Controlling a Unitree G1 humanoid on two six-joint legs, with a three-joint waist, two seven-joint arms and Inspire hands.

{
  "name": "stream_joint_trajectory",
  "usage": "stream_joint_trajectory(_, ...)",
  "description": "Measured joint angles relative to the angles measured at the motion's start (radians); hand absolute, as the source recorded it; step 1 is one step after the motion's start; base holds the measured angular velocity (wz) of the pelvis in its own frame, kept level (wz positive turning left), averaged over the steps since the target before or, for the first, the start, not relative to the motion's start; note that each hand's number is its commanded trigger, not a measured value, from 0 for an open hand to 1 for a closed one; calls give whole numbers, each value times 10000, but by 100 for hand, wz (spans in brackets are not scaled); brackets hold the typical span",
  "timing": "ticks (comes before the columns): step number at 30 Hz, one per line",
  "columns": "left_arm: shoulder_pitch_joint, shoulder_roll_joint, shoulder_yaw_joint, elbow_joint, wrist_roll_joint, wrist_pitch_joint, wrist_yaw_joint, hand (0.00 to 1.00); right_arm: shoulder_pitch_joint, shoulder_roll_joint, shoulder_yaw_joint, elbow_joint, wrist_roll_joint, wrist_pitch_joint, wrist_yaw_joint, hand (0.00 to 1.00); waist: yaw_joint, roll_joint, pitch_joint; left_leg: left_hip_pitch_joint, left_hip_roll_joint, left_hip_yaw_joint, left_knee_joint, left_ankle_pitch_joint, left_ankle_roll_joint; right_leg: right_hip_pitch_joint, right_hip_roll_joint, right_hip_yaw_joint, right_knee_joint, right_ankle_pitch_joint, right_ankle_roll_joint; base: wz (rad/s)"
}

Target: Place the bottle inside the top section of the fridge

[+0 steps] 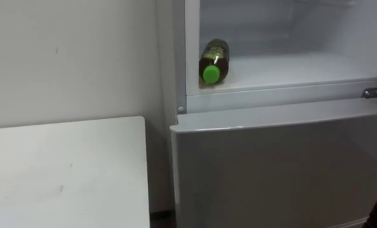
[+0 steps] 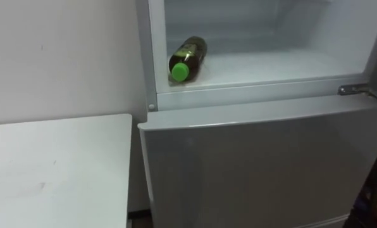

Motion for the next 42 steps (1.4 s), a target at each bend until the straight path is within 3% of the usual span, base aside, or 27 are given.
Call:
stream_joint_trajectory(7, -82, 20, -523, -8, 24, -1, 93, 0, 16, 89, 1025, -245, -301, -180, 216, 0, 3, 135, -25, 26, 31, 4, 20, 1, 0, 39, 43, 32, -7, 47, -30, -2)
stream_joint_trajectory(15, -271, 50, -792, 184, 3, -13, 86, 0, 35, 154, 1868, -243, -1050, -176, 622, 0, 49, 268, 35, 178, 38, 5, 16, 0, 0, 170, 57, 32, -81, 54, -27, 0)
stream_joint_trajectory(19, -375, 82, -904, 190, 11, -26, 72, 0, 35, 153, 2274, -243, -1229, -117, 843, 0, 279, 280, 38, 174, 38, 6, 11, 1, 0, 174, 61, 28, -99, 56, -26, 0)
stream_joint_trajectory(24, -383, 94, -908, 193, 11, -31, 44, 0, 35, 153, 2339, -243, -1250, -12, 1192, 0, 557, 295, 31, 146, 41, -20, 10, 0, -1, 260, 71, -33, -269, 103, -2, 3)
stream_joint_trajectory(28, -383, 99, -912, 180, 50, -24, 37, 0, 35, 143, 2604, -232, -1612, 103, 1984, 0, 563, 319, 24, 141, 61, -24, 15, 0, -1, 369, 83, -132, -393, 110, -10, 5)
stream_joint_trajectory(35, -352, 110, -914, 146, 57, 179, 15, 0, 223, 497, 2609, -213, -1909, 270, 2755, 0, 525, 326, 34, 172, 95, -14, 19, -4, -8, 486, 113, -165, -451, 123, -20, 1)
stream_joint_trajectory(42, -187, 115, -1090, 143, 82, 216, 145, 0, 311, 520, 2657, 339, -2672, 319, 4004, 0, 530, 347, -18, 209, 164, -17, -16, -36, -57, 559, 171, -235, -505, 148, -60, 2)
